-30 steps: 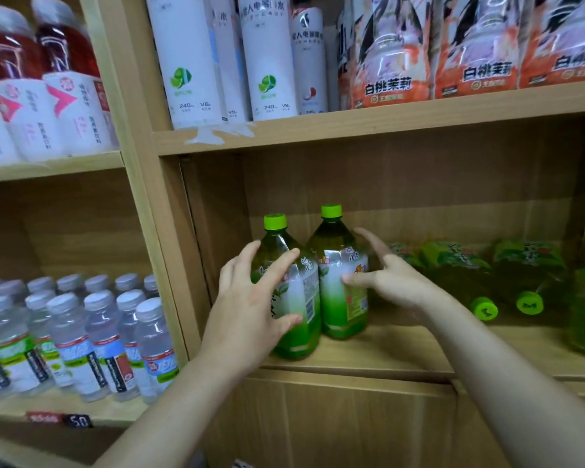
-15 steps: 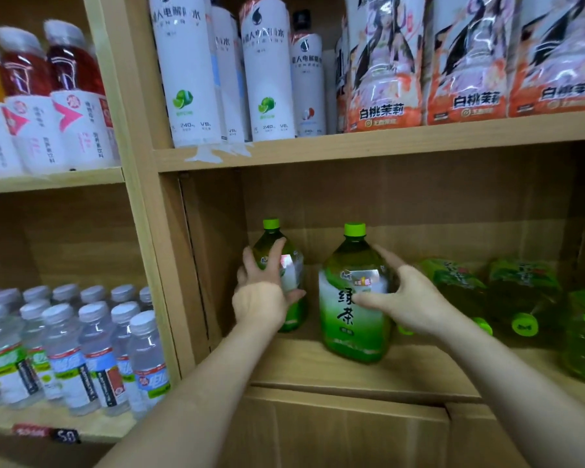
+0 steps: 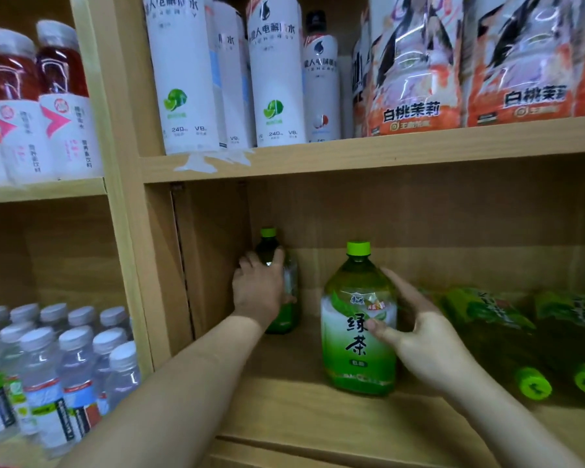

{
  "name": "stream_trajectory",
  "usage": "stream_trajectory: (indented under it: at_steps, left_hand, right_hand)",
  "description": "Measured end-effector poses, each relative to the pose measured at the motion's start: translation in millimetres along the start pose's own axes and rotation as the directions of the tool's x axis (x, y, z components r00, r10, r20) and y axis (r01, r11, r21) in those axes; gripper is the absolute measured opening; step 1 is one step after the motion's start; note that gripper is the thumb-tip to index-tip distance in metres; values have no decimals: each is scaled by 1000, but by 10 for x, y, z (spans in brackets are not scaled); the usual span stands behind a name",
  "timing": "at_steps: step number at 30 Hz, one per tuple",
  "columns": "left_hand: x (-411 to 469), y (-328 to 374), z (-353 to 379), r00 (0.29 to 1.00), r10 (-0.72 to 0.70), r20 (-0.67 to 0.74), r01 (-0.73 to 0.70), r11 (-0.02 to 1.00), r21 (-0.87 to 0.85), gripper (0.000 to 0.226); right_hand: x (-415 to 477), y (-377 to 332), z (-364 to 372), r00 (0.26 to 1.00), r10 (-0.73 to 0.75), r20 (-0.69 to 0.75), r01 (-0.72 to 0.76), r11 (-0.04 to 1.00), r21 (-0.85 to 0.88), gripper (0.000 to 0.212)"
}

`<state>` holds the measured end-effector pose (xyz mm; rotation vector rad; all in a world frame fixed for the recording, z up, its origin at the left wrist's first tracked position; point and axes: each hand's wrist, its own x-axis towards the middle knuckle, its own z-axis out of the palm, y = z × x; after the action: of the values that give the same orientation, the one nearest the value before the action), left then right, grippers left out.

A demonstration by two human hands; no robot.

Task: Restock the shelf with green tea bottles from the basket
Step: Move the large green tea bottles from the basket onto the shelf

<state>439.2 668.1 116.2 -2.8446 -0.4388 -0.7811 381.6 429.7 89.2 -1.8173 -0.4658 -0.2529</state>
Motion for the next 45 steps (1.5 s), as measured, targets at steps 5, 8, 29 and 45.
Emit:
stream_trajectory:
  at_steps: [5,8,29,45]
  left_hand:
    - [77,25,-15,999,-10,53,17,991,-136,88]
    - [-101,-41,-144,996,-91,-11,71,845,-530,66]
    - [-932,-104,-219,960,55,-276,-124,963,-241,93]
    - [-740,-238,-303,995,84,-52,-91,983,-162,78]
  right_hand:
    - [109,95,86,999,6,-32,-6,1000,-10,74]
    - [87,49,110,999,16,-43,-16,1000,-15,73]
    - [-5,-165,732,956,35,291,-13,997,-79,63]
    - [-506,150,-51,965,184,-186,-258,548,-796,68]
